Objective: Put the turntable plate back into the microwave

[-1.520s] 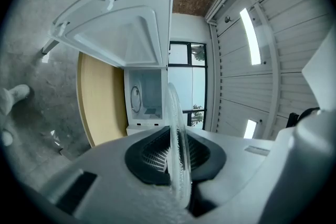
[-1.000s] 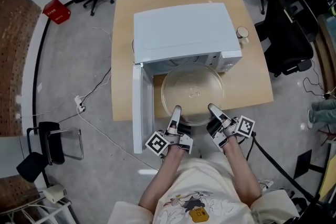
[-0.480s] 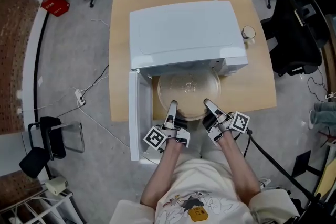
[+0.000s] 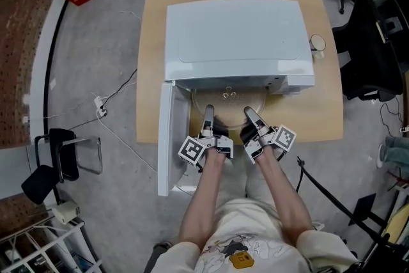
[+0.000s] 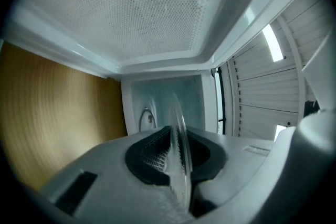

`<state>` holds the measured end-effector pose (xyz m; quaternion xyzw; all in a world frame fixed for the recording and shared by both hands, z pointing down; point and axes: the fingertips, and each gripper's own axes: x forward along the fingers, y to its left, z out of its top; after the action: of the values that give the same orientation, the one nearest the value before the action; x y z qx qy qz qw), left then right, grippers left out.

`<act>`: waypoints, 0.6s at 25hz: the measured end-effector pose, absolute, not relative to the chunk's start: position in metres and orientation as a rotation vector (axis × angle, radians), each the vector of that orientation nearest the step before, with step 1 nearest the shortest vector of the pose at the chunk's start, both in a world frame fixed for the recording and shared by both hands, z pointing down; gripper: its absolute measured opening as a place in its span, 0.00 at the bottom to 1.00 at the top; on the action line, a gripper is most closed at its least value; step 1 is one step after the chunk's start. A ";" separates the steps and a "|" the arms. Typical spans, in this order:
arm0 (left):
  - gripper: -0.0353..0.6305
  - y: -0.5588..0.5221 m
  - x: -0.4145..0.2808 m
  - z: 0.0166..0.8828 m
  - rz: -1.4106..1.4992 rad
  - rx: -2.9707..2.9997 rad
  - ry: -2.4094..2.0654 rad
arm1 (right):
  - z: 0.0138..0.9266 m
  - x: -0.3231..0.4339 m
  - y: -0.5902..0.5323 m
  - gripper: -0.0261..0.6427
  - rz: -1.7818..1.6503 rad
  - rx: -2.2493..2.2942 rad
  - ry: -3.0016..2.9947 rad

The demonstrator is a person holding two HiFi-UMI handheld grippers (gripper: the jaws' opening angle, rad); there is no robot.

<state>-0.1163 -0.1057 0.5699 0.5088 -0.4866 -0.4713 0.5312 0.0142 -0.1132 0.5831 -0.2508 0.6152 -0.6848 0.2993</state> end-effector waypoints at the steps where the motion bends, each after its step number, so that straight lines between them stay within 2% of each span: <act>1: 0.10 -0.111 -0.118 0.571 -1.135 1.210 -1.169 | 0.585 0.013 -0.117 0.10 -1.814 -0.673 1.629; 15: 0.10 -0.160 -0.136 0.611 -1.202 1.148 -1.201 | 0.617 -0.003 -0.164 0.10 -1.805 -0.758 1.616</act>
<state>-0.1359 -0.1605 0.6110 0.4784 -0.5007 -0.5012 0.5189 -0.0029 -0.1636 0.6171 -0.2853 0.6077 -0.6789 0.2972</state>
